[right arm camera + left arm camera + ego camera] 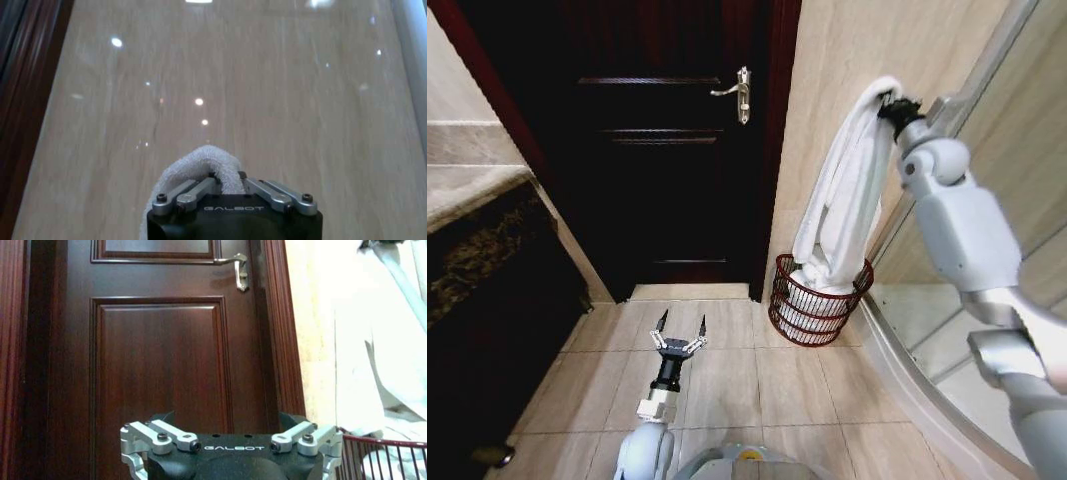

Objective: Discard the used towel into the hamper.

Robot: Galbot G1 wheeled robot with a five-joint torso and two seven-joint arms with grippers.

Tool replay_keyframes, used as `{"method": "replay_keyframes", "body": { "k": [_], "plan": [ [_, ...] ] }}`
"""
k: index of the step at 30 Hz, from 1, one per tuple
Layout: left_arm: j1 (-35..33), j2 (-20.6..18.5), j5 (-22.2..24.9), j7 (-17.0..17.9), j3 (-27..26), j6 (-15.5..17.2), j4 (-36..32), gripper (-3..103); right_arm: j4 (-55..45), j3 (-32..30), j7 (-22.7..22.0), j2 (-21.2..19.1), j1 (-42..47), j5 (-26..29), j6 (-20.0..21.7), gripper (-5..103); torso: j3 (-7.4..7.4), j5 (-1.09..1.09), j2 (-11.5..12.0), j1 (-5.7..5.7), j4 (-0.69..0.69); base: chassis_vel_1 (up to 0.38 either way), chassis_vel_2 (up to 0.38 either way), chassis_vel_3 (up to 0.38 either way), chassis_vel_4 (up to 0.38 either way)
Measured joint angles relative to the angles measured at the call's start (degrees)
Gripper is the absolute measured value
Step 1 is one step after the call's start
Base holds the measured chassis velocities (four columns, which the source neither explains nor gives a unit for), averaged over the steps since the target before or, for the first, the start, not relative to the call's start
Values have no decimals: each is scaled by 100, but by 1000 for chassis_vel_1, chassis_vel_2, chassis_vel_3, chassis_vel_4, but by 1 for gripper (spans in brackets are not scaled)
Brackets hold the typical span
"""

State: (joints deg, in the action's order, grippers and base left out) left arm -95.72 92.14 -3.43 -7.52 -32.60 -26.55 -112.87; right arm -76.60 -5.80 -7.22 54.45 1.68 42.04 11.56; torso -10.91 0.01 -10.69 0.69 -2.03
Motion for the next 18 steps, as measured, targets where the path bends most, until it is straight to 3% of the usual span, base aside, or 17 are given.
{"method": "replay_keyframes", "body": {
  "k": [9, 18],
  "plan": [
    [-1, 0, -19, 0, 4, -45, 44, 100, -36, -250, -64, 242, 550, -5, -296, 5, 151, -2, 209, -58, 0, 0, 0, 0, 0],
    [0, 0, 15, 23, -40, -77, 98, 100, -276, -594, -191, 307, 1235, -91, -233, 5, 329, -1, 416, -66, 1, 0, 0, 0, 0]
  ]
}}
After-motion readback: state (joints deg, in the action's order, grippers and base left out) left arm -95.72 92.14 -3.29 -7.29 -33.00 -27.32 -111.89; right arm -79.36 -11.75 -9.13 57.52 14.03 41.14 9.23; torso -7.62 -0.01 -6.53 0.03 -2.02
